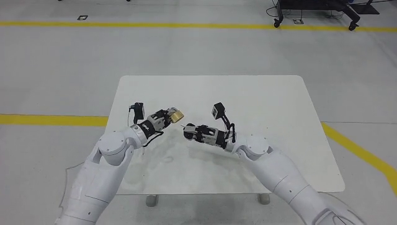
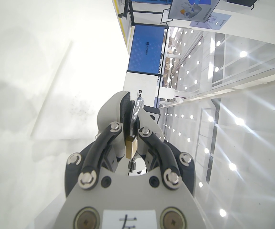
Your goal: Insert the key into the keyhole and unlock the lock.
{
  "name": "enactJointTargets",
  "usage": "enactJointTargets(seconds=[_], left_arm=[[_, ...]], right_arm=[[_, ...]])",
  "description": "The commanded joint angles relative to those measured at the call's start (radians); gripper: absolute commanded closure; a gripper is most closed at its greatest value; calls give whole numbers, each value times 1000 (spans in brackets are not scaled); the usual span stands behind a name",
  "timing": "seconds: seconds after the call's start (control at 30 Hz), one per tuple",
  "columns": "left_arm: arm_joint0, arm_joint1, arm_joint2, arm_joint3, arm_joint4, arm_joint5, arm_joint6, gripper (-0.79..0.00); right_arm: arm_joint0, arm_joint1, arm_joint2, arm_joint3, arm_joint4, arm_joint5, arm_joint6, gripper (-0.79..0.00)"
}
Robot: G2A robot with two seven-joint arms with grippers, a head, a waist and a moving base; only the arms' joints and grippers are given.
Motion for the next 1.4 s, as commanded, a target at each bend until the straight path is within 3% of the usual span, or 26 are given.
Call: enactJointTargets(seconds=[0.0,0.43,0.67,1.37], left_arm=[[1,0,1,-3,4,-2,0,0],[11,1,-4,-19,44,-40,26,0],[26,-3,-22,-36,49,-71,117,0],[24,-7,-21,-34,52,-62,96,0]], right_arm=[[7,-5,-4,12,-13,-24,-13,0],[32,-37,-38,46,-118,-87,-137,0],[21,-50,-32,49,-144,-170,-213,0],[41,-92,-43,80,-198,-150,-308,0]])
